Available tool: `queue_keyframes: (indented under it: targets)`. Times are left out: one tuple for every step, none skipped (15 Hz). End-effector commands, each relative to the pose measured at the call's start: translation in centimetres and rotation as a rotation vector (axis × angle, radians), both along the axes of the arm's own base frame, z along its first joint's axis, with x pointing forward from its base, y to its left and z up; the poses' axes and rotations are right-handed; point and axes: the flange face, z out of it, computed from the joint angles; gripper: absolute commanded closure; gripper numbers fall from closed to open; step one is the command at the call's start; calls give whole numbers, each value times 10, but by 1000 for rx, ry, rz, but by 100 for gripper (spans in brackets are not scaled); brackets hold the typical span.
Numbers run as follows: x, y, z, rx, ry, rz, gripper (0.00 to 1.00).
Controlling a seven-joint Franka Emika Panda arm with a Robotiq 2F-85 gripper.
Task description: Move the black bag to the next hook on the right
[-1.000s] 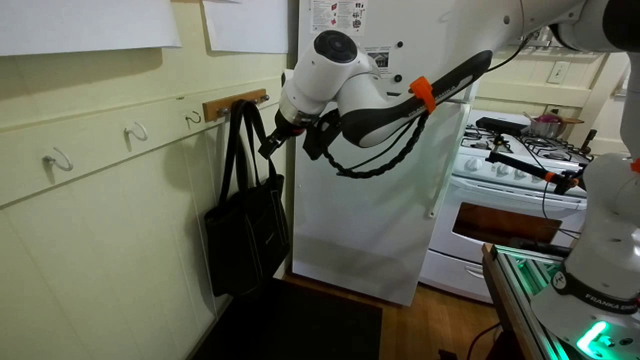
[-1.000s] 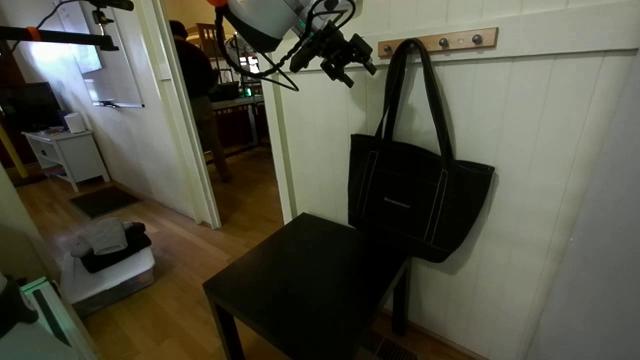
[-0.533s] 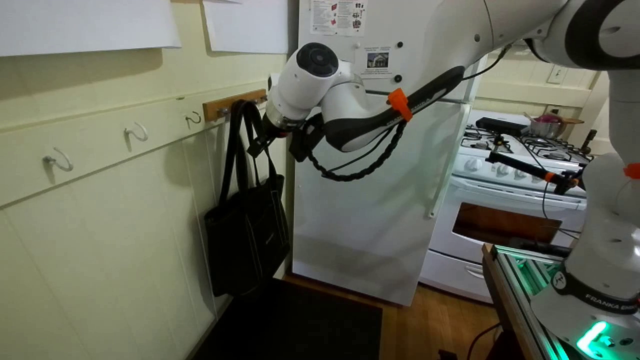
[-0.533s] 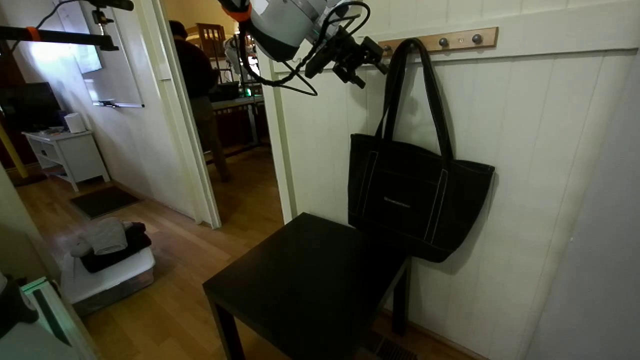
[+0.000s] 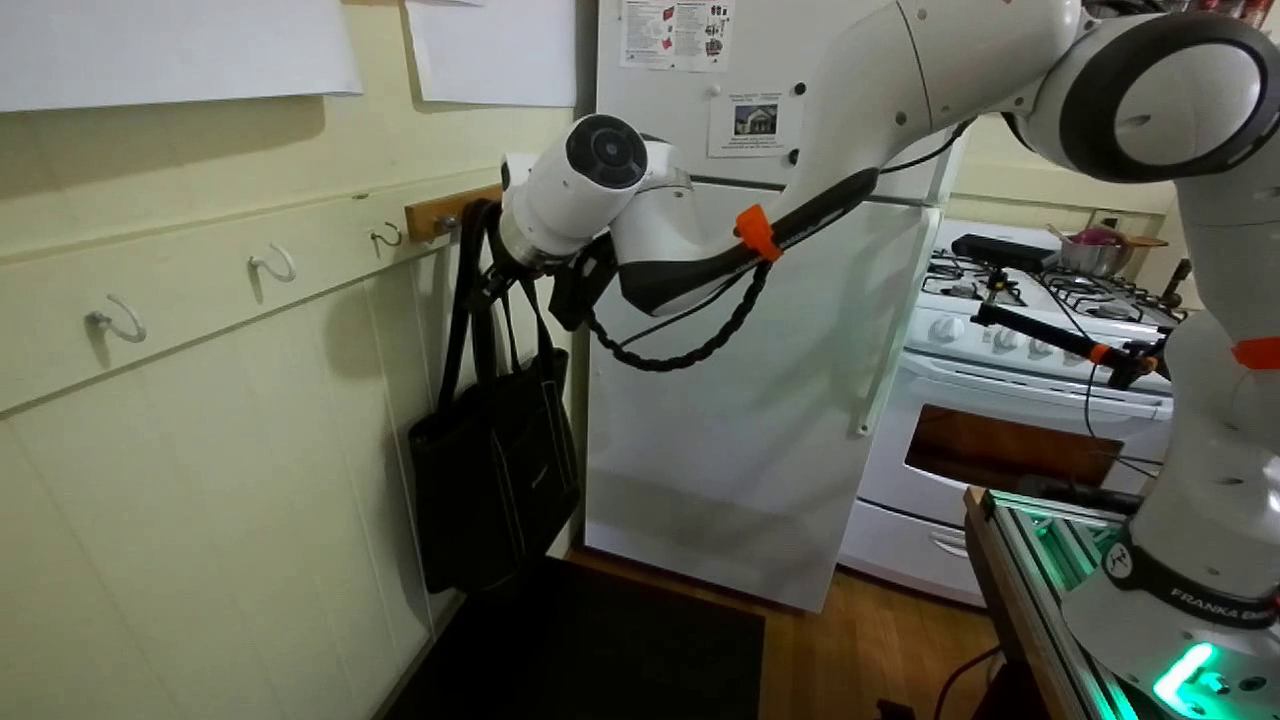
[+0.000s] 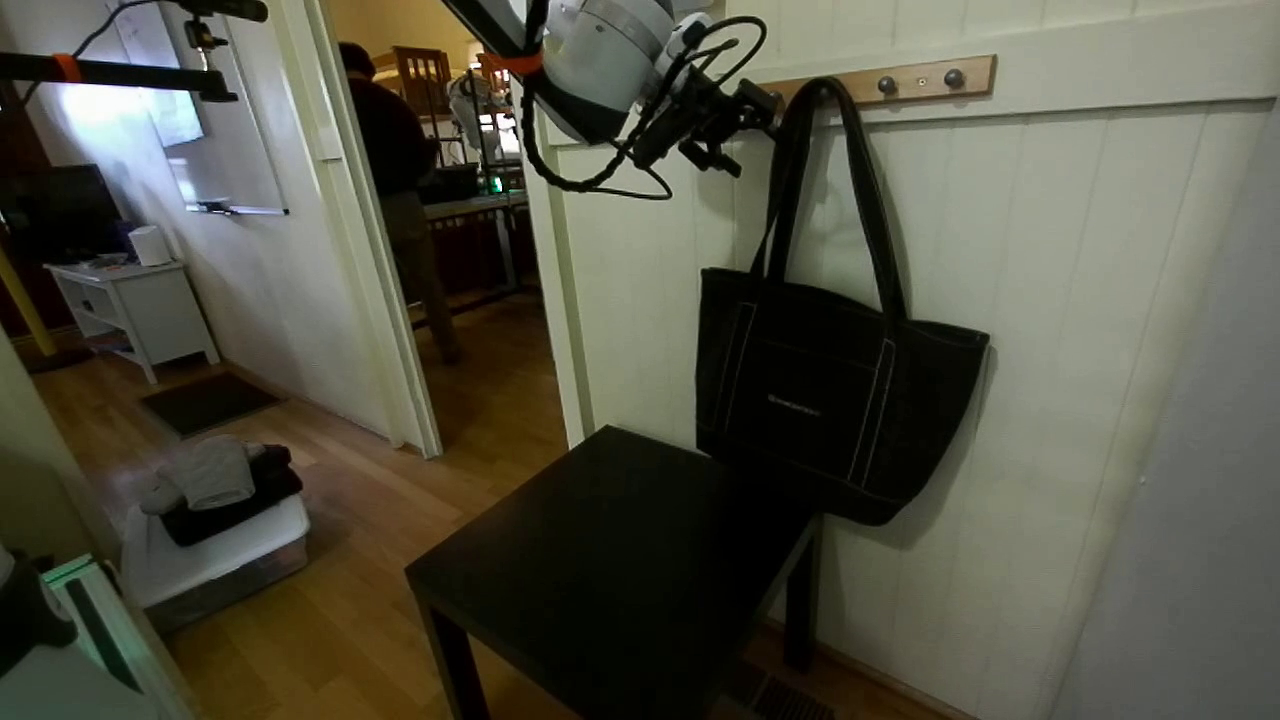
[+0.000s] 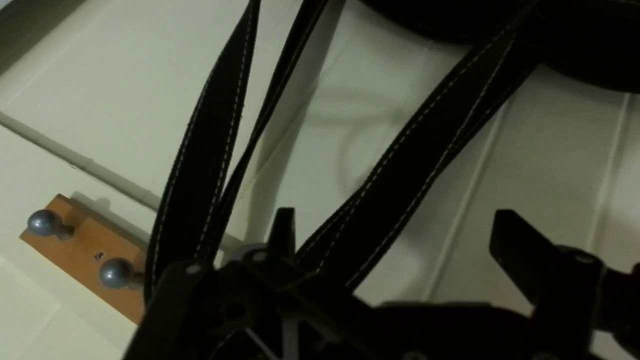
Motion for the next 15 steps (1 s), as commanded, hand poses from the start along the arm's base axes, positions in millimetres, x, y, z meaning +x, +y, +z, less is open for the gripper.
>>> queue_keyframes:
  targets:
    - [21,6,-9,-32,-39,19,0]
    - [25,7,-12,-39,-44,18,0]
    - [28,7,-14,-52,-50,18,0]
    - [31,8,-15,-62,-58,16,0]
    - [34,8,-17,-66,-64,9,0]
    - [36,8,-19,-70,-71,0,0]
    - [37,9,-20,-69,-71,-10,0]
    - [37,10,-20,-67,-75,-20,0]
    - [38,11,-21,-65,-80,-28,0]
    - [39,12,-22,-70,-90,-36,0]
    - [40,12,-23,-65,-96,-50,0]
    - [39,13,-25,-57,-102,-68,0]
    - [40,14,-25,-60,-117,-84,0]
    - [41,12,-27,-60,-127,-104,0]
    - [40,11,-27,-54,-130,-127,0]
